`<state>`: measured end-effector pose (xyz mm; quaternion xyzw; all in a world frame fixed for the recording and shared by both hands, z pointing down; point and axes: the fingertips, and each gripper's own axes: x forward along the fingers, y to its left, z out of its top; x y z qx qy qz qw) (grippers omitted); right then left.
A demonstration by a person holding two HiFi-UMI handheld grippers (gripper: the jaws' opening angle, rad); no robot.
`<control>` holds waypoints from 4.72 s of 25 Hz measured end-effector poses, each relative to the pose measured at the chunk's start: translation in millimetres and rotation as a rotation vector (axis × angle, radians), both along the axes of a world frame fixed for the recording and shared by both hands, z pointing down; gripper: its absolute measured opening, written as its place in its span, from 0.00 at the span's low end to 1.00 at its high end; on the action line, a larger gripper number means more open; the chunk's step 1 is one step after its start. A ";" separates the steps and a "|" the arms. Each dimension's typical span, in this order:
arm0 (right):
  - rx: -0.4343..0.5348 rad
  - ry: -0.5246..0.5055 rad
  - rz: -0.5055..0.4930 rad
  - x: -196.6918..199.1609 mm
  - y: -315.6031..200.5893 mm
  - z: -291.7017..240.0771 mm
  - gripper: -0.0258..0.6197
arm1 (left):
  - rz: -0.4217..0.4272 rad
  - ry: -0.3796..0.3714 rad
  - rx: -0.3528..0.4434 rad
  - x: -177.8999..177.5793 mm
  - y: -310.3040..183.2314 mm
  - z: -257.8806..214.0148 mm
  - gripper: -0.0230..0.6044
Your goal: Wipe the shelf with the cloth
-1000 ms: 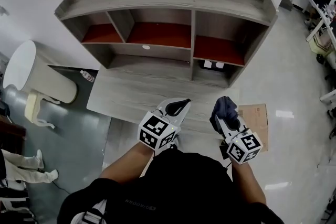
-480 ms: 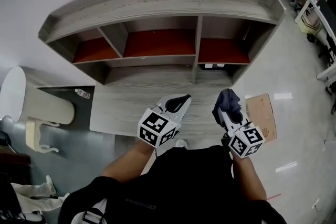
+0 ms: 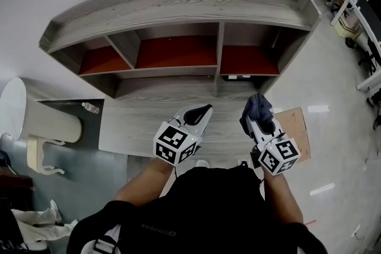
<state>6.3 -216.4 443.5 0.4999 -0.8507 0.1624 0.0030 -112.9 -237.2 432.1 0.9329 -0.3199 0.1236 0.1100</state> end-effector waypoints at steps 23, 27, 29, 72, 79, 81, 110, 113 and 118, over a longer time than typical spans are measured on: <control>0.270 0.182 -0.178 -10.0 -140.1 -73.8 0.19 | -0.238 -0.011 0.007 10.8 4.4 3.7 0.05; 0.317 0.205 -0.166 -29.2 -180.7 -94.5 0.19 | -0.248 -0.035 -0.013 5.0 8.3 7.6 0.05; 0.330 0.223 -0.151 -35.8 -199.8 -101.9 0.19 | -0.238 -0.061 -0.027 5.3 10.6 13.1 0.05; 0.304 0.338 0.245 91.3 -254.3 -110.8 0.18 | -0.172 -0.037 -0.006 23.2 -7.0 7.7 0.05; 0.324 0.305 0.234 91.8 -252.5 -112.7 0.19 | -0.184 -0.033 -0.008 19.6 -9.5 6.3 0.05; 0.339 0.253 0.213 89.8 -249.1 -114.7 0.19 | -0.190 -0.029 -0.005 18.5 -10.4 4.5 0.05; 0.191 0.300 -0.109 -54.8 -250.5 -14.1 0.19 | -0.331 -0.009 -0.052 -29.2 -3.8 18.1 0.05; 0.185 0.306 -0.100 -54.8 -254.6 -11.0 0.19 | -0.330 -0.006 -0.052 -28.4 -4.0 17.9 0.05; 0.176 0.317 -0.066 -40.0 -257.9 -7.2 0.19 | -0.320 -0.006 -0.053 -25.4 -7.2 18.6 0.05</control>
